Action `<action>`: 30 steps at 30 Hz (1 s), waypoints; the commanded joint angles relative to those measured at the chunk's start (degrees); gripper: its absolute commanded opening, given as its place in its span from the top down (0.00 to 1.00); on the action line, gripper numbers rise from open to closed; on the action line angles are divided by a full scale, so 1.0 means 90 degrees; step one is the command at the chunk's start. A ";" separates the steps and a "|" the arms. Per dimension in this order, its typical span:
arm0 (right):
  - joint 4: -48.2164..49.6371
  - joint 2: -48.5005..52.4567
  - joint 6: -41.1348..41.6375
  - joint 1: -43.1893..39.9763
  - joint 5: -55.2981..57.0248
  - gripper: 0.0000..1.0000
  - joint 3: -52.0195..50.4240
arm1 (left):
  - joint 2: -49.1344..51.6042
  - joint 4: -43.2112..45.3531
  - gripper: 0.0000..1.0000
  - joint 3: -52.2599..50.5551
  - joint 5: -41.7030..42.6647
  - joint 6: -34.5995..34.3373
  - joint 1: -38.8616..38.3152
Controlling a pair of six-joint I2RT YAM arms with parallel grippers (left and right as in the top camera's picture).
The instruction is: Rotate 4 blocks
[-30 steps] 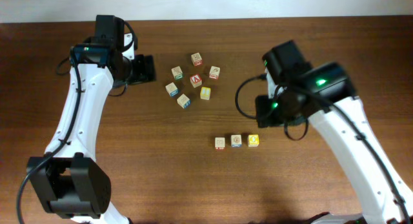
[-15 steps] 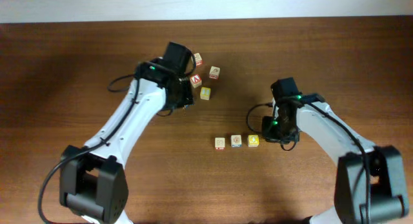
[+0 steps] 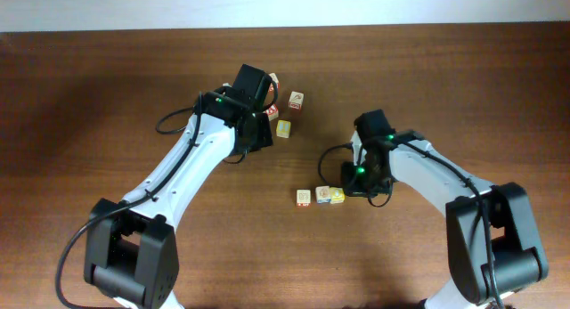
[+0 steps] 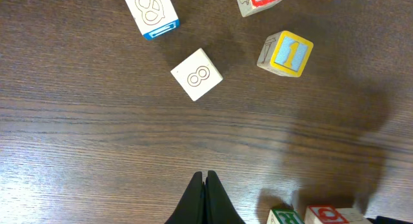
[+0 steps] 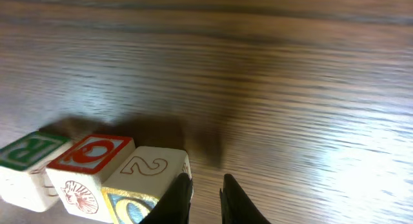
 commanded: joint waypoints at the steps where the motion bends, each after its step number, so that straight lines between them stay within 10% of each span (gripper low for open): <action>1: 0.0022 0.0017 0.0172 0.0119 -0.0058 0.82 -0.0027 | 0.0029 0.0015 0.99 -0.0061 -0.0070 -0.0066 -0.0010; 20: -0.1528 -0.0070 0.0219 0.0629 0.0114 0.67 0.2008 | 0.0029 0.0345 0.92 -0.0061 -0.1003 -0.0061 0.0131; 30: -0.0755 0.0595 0.2249 0.1600 0.1474 0.72 0.2040 | 0.0029 0.0442 0.94 -0.0061 -0.1117 -0.0061 0.0811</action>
